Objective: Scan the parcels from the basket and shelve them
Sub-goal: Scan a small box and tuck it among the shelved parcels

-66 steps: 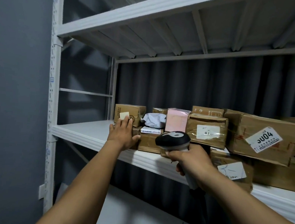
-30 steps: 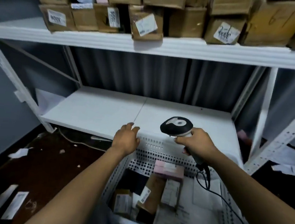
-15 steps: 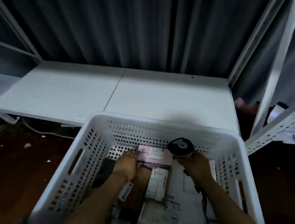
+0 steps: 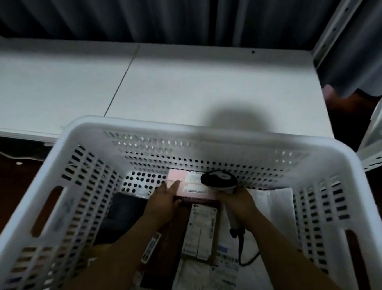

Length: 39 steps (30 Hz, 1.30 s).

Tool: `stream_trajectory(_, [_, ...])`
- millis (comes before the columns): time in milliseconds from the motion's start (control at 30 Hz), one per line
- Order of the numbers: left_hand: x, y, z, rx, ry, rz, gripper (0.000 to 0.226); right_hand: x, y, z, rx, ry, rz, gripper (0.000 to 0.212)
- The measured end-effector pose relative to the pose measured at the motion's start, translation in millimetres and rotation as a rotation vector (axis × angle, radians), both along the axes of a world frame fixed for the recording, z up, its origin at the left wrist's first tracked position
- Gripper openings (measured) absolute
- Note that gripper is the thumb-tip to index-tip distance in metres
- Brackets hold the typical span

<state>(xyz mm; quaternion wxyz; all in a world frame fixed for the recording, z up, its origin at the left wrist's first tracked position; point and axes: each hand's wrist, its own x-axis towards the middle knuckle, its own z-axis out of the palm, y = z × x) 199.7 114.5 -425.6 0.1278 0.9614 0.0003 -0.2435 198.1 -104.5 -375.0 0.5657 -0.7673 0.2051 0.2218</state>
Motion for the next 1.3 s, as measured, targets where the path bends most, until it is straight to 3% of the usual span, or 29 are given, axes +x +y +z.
stream_trajectory(100, [-6, -4, 6, -0.118, -0.049, 0.072, 0.063, -7, 0, -2, 0.076, -0.018, -0.031, 0.047])
stream_trajectory(233, [-22, -15, 34, -0.339, -0.188, 0.321, 0.059, -15, -3, 13, 0.144, -0.069, -0.133, 0.042])
stream_trajectory(400, [-49, -31, 108, -0.509, -0.391, 0.642, 0.067, -36, -4, 65, 0.189, -0.151, -0.255, 0.042])
stream_trajectory(500, [-68, -36, 159, -0.612, -0.433, 0.739, 0.076, -49, -3, 106, 0.23, -0.156, -0.35, 0.019])
stream_trajectory(567, [-83, -35, 189, -0.701, -0.42, 0.79, 0.077, -65, -2, 134, 0.287, -0.149, -0.413, 0.03])
stream_trajectory(633, [-100, -32, 217, -0.783, -0.426, 0.79, 0.071, -84, -2, 167, 0.362, -0.201, -0.52, 0.023])
stream_trajectory(767, [-131, -17, 261, -0.955, -0.372, 0.759, 0.073, -119, -3, 231, 0.443, -0.315, -0.569, 0.032])
stream_trajectory(867, [-146, -7, 299, -1.074, -0.359, 0.693, 0.045, -134, -4, 277, 0.489, -0.404, -0.511, 0.028])
stream_trajectory(967, [-156, 2, 330, -1.175, -0.382, 0.637, 0.043, -147, -4, 314, 0.501, -0.488, -0.404, 0.022])
stream_trajectory(1133, [-172, 11, 372, -1.433, -0.358, 0.686, 0.045, -168, 0, 345, 0.455, -0.567, -0.364, 0.028])
stream_trajectory(1200, [-176, 13, 386, -1.484, -0.398, 0.742, 0.032, -176, 3, 352, 0.435, -0.588, -0.338, 0.039])
stream_trajectory(1300, [-181, 13, 402, -1.465, -0.473, 0.831, 0.015, -187, 8, 361, 0.449, -0.59, -0.328, 0.033])
